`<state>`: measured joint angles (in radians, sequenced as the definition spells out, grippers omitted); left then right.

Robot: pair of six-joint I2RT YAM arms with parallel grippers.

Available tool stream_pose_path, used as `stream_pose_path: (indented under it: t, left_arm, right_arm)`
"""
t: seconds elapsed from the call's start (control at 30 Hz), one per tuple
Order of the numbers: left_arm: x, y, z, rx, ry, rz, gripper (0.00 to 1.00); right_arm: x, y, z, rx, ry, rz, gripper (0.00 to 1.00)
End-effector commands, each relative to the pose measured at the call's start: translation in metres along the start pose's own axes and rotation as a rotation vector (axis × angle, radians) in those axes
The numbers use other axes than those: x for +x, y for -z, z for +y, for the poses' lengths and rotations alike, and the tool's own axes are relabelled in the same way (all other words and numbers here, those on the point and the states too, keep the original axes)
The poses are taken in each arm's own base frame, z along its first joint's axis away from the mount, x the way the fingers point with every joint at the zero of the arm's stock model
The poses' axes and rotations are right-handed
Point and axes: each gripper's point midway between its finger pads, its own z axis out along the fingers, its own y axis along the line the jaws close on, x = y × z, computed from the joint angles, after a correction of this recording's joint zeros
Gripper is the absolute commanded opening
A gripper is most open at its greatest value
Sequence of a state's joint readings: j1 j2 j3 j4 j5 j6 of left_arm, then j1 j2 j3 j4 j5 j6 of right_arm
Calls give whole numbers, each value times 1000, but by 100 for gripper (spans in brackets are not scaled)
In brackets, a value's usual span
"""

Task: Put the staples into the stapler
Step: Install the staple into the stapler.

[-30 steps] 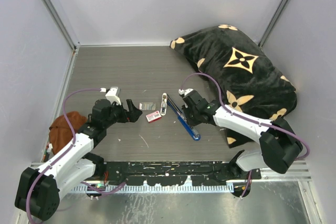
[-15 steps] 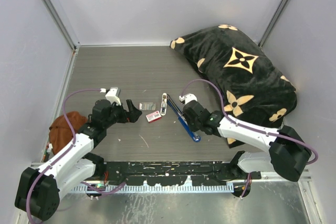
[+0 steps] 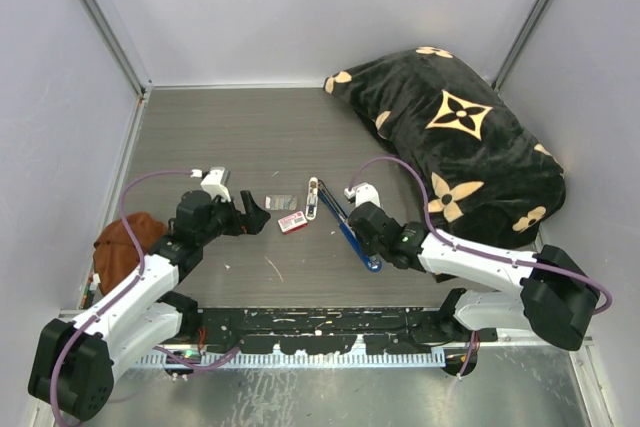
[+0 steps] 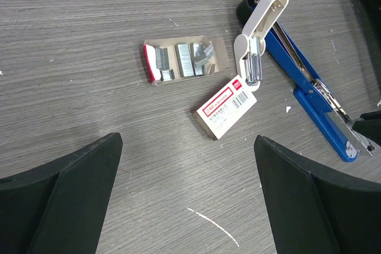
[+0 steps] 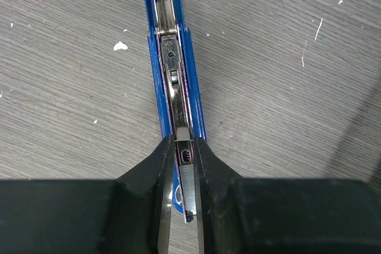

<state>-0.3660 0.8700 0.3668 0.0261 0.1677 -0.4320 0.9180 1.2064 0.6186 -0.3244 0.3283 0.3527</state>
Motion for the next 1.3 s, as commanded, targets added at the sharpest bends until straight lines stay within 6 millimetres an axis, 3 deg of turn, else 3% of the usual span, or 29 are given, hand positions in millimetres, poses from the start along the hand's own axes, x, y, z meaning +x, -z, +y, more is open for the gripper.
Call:
stream_pose_path:
  t: [0.0, 0.37, 0.5, 0.73, 0.87, 0.97, 1.07, 1.27]
  left_arm:
    - [-14, 0, -3, 14, -24, -66, 95]
    - [-11, -1, -2, 15, -31, -62, 95]
    - [-10, -1, 0, 11, -31, -64, 95]
    - [-10, -1, 2, 1, -35, -67, 95]
    - [-8, -2, 4, -6, -35, -66, 95]
    - [-8, -1, 5, -11, -37, -68, 95]
    - [-9, -1, 5, -11, -37, -70, 95]
    - [-8, -2, 6, -16, -37, -69, 95]
  right_arm:
    - [-1, 2, 2, 7, -63, -41, 9]
    - [12, 4, 4, 13, -101, -25, 15]
    - [10, 9, 3, 12, -120, -36, 26]
    - [-11, 29, 8, -45, -156, -110, 45]
    - [-16, 33, 11, -60, -151, -115, 52]
    - [-18, 36, 11, -55, -161, -113, 52]
    - [-16, 38, 12, -52, -183, -84, 45]
    - [-10, 39, 20, -65, -347, -43, 40]
